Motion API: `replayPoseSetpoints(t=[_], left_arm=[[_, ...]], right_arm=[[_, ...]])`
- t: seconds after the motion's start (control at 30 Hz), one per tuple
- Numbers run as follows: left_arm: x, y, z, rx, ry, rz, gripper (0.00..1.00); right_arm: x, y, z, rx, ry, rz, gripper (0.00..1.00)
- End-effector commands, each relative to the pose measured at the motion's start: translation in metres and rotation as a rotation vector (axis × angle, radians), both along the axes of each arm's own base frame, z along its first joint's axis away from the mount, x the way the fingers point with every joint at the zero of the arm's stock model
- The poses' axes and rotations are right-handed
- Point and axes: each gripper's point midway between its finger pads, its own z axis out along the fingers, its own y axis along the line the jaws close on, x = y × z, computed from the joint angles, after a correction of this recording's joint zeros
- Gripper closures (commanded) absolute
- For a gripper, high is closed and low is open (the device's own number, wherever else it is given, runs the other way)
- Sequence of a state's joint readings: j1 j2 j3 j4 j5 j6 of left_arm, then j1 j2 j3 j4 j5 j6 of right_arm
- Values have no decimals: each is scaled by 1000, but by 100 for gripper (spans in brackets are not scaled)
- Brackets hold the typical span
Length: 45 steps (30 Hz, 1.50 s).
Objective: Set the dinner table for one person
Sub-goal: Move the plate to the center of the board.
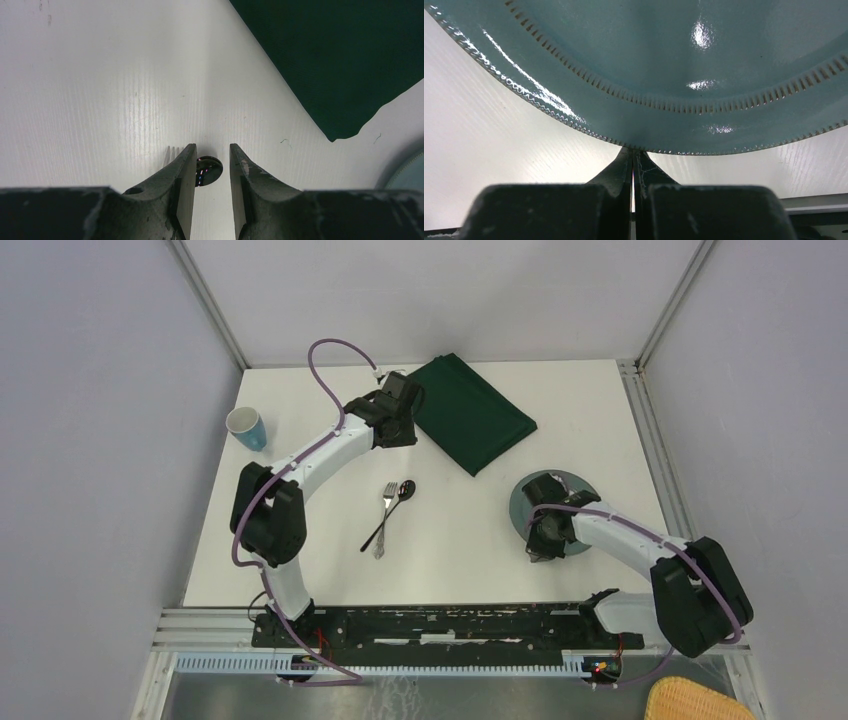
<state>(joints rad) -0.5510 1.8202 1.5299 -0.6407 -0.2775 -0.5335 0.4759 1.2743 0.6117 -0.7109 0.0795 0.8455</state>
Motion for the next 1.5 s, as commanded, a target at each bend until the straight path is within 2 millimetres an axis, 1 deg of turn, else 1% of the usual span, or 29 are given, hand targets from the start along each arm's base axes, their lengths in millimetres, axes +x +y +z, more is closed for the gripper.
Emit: replayPoseSetpoints(t=[0.0, 0.13, 0.27, 0.4, 0.5, 0.63, 0.77, 1.27, 1.47], left_arm=[[4, 0, 13, -4, -37, -39, 63], [4, 0, 12, -5, -34, -39, 63], [3, 0, 11, -3, -31, -38, 63], [2, 1, 10, 0, -30, -39, 63], [2, 1, 8, 2, -25, -40, 63], [3, -2, 6, -3, -20, -44, 63], [5, -4, 6, -7, -19, -45, 63], [9, -3, 6, 5, -26, -43, 63], [9, -3, 8, 5, -27, -44, 63]], right_arm=[[46, 3, 13, -28, -156, -49, 100], [56, 5, 15, -40, -167, -54, 100], [64, 7, 12, -39, -169, -59, 100], [70, 2, 9, -44, -161, -67, 100], [75, -5, 10, -34, -165, -86, 100], [83, -20, 14, -34, -170, -121, 100], [89, -31, 14, -37, -160, -142, 100], [122, -54, 4, -50, -133, -210, 100], [136, -69, 1, -48, -129, -262, 100]])
